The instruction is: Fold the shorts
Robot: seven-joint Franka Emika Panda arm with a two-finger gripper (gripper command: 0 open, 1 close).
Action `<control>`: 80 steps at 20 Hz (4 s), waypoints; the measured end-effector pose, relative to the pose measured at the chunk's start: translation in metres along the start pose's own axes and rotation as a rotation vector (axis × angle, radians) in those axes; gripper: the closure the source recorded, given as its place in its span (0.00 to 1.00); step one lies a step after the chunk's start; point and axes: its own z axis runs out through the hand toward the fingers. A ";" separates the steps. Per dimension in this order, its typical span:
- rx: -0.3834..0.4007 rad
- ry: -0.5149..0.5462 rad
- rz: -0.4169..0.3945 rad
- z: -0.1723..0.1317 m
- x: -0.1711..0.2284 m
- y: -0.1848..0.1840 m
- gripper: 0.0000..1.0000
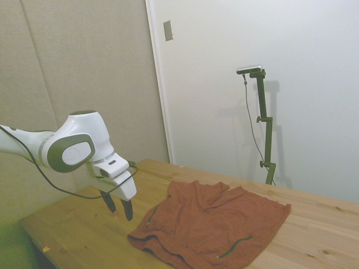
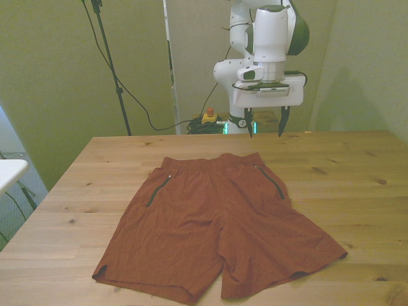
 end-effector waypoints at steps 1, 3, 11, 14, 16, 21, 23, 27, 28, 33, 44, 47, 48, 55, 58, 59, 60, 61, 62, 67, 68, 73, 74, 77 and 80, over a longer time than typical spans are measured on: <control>-0.001 -0.001 0.000 0.000 0.000 0.000 0.00; -0.016 -0.004 -0.008 0.002 -0.001 0.001 0.00; -0.304 0.276 -0.190 0.031 -0.050 -0.062 0.00; -0.442 0.370 -0.223 0.051 -0.058 -0.063 0.00; -0.546 0.421 -0.244 0.059 -0.068 -0.060 0.00; -0.660 0.523 -0.299 0.076 -0.075 -0.060 0.00; -0.671 0.523 -0.308 0.086 -0.074 -0.061 0.00; -0.676 0.523 -0.320 0.102 -0.069 -0.068 0.00; -0.674 0.523 -0.322 0.105 -0.067 -0.069 0.00; -0.692 0.507 -0.303 0.116 -0.054 -0.067 1.00; -0.697 0.501 -0.304 0.123 -0.052 -0.067 1.00; -0.698 0.499 -0.306 0.126 -0.052 -0.069 1.00; -0.697 0.498 -0.307 0.127 -0.053 -0.069 1.00; -0.689 0.489 -0.311 0.133 -0.052 -0.072 1.00; -0.678 0.494 -0.312 0.132 -0.054 -0.076 1.00; -0.677 0.493 -0.314 0.132 -0.055 -0.077 1.00; -0.674 0.493 -0.314 0.132 -0.055 -0.077 1.00; -0.673 0.492 -0.314 0.132 -0.055 -0.077 1.00; -0.670 0.492 -0.314 0.131 -0.055 -0.078 1.00; -0.647 0.499 -0.297 0.122 -0.052 -0.082 1.00; -0.638 0.505 -0.288 0.116 -0.050 -0.084 1.00; -0.573 0.523 -0.220 0.077 -0.028 -0.093 1.00; -0.551 0.514 -0.205 0.066 -0.023 -0.095 1.00; -0.479 0.488 -0.165 0.032 -0.010 -0.095 1.00; -0.434 0.459 -0.134 0.008 0.004 -0.085 1.00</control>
